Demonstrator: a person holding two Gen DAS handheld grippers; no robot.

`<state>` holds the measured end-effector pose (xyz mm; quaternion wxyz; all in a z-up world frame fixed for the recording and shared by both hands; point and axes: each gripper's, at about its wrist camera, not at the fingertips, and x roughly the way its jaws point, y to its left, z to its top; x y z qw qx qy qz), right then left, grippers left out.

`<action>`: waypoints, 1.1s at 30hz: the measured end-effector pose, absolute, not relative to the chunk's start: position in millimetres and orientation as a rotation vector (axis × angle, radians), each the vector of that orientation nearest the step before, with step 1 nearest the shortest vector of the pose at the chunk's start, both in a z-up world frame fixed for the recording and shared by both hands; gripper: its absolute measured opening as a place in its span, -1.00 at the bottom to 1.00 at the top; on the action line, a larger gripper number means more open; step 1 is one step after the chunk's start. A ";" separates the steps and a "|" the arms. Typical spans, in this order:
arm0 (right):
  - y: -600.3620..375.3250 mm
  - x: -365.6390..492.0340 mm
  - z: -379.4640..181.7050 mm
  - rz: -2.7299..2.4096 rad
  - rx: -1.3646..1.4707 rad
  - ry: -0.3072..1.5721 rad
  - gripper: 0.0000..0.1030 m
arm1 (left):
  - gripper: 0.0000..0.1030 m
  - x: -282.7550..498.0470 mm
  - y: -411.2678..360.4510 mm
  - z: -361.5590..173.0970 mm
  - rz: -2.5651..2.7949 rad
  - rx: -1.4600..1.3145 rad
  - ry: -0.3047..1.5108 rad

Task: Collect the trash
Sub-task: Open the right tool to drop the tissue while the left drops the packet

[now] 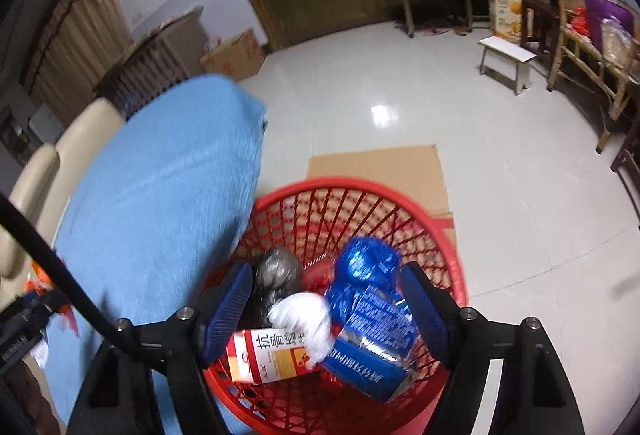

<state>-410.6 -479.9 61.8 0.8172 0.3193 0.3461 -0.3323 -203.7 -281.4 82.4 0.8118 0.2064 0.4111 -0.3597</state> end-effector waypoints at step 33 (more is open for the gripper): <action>-464.5 -505.1 158.8 -0.849 0.619 0.363 0.55 | 0.28 -283.1 -389.5 66.7 -0.998 0.637 0.872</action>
